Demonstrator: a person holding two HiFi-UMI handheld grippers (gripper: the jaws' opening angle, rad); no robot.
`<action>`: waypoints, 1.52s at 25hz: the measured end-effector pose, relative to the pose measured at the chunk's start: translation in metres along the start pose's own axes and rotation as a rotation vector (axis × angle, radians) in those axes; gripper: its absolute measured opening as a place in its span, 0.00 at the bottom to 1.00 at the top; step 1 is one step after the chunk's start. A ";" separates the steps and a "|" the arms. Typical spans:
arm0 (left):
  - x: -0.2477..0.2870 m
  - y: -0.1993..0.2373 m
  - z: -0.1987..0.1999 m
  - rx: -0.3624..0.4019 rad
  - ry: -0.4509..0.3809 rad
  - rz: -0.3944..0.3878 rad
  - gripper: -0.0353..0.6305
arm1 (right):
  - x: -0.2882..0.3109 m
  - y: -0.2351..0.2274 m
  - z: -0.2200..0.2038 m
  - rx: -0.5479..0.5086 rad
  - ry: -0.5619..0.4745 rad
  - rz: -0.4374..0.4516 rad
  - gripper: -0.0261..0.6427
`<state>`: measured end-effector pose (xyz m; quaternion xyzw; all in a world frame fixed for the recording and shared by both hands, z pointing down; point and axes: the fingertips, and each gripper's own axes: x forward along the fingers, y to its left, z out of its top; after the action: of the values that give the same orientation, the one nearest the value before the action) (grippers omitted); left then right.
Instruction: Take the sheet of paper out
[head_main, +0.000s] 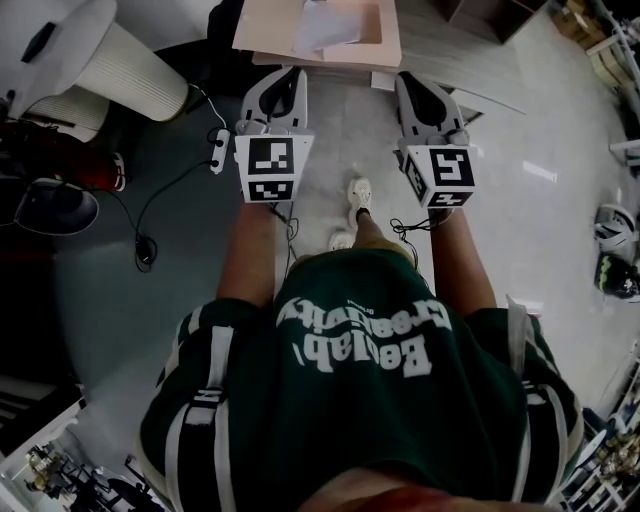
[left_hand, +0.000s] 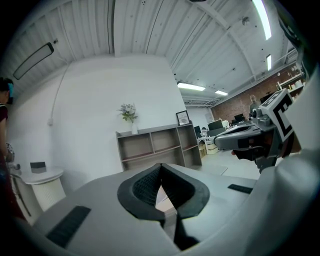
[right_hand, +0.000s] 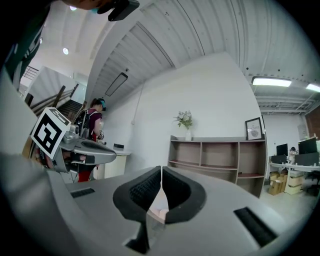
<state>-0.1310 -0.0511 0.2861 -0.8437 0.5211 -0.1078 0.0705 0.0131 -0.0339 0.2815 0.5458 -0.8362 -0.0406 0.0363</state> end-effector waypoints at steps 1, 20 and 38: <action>0.008 0.001 -0.001 0.000 0.003 0.002 0.08 | 0.007 -0.005 0.000 0.001 -0.001 0.004 0.09; 0.208 0.039 0.000 0.025 0.057 0.071 0.08 | 0.181 -0.121 -0.011 0.039 -0.029 0.134 0.09; 0.276 0.055 -0.015 0.042 0.101 0.116 0.08 | 0.253 -0.161 -0.036 0.060 -0.036 0.203 0.09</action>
<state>-0.0622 -0.3231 0.3175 -0.8038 0.5697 -0.1569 0.0681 0.0617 -0.3310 0.3037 0.4583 -0.8885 -0.0215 0.0090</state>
